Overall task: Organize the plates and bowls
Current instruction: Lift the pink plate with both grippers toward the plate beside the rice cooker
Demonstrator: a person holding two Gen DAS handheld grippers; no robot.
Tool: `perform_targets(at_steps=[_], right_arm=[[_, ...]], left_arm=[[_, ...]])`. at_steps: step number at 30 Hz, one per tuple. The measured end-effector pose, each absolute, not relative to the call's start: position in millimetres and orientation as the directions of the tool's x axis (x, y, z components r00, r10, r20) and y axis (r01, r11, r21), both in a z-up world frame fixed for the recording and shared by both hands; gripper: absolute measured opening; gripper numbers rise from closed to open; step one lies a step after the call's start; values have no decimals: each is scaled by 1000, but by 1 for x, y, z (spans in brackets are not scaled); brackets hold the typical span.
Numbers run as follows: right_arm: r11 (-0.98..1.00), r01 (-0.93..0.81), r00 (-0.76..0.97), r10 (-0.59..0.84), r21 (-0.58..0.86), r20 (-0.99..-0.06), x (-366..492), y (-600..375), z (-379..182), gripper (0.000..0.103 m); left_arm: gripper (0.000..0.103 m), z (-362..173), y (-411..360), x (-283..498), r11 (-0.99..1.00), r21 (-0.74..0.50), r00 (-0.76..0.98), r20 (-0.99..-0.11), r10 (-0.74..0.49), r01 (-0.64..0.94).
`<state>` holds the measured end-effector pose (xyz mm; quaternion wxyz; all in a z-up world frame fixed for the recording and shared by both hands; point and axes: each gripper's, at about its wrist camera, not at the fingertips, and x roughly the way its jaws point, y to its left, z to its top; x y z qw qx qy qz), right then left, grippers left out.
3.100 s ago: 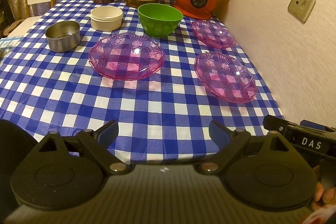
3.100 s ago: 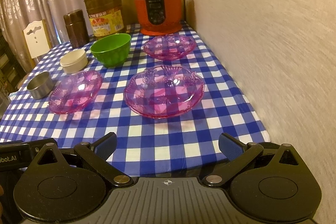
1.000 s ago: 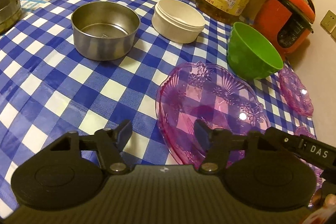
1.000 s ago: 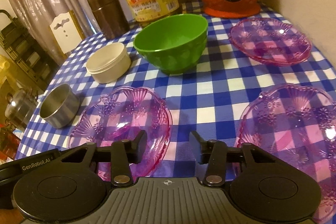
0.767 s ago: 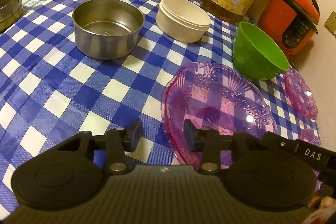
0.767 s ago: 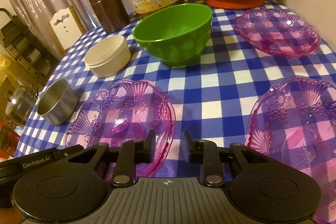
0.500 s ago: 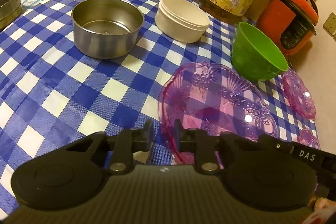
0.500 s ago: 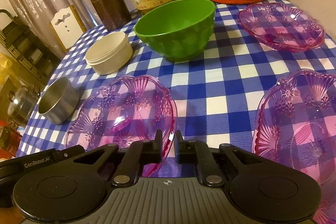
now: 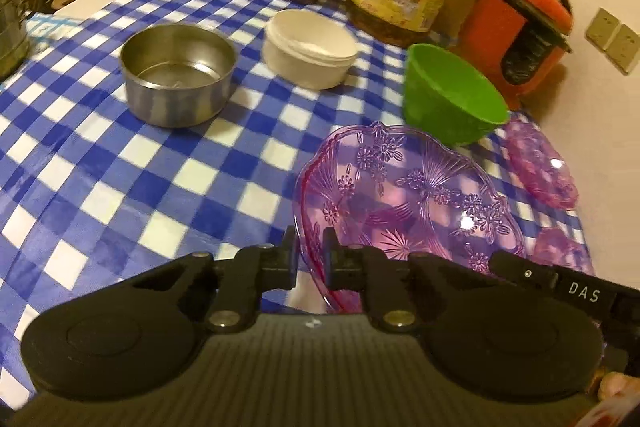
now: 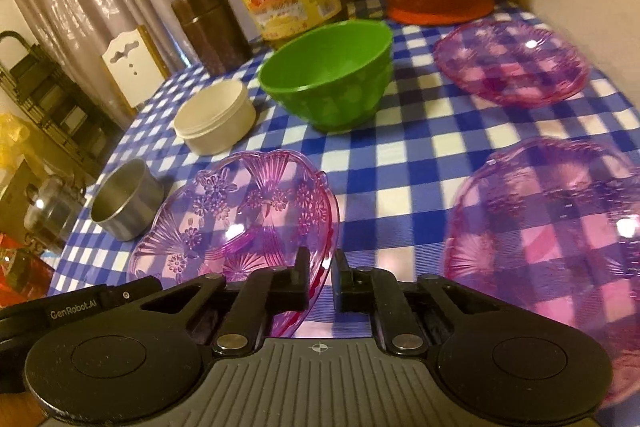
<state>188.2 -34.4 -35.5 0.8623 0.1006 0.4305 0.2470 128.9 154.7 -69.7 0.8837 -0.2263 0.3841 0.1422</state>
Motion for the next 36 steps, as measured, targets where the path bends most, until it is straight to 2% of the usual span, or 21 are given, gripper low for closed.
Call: perform_targets(at_steps=[8,19,26,36], right_arm=[[883,-291,594,469,369,-654,187,-86,0,11],[920,-173,720,361,351,-593,228,-168,31,10],[930,-128,750,317,344,-580,263,-193,24,10],[959,-74,754,232,272,-614,324,-198,-7,11]], left_arm=[[10,-40,109,152,892,-324,715,-700,-2,-315],[11,-16,37,229,915,-371,747,-651,-135,-158],[11,-18,12,284,938,-331,741,-655,-148,-104],[11,-35,-7,353,954,-290,721,-676,-151,-72]])
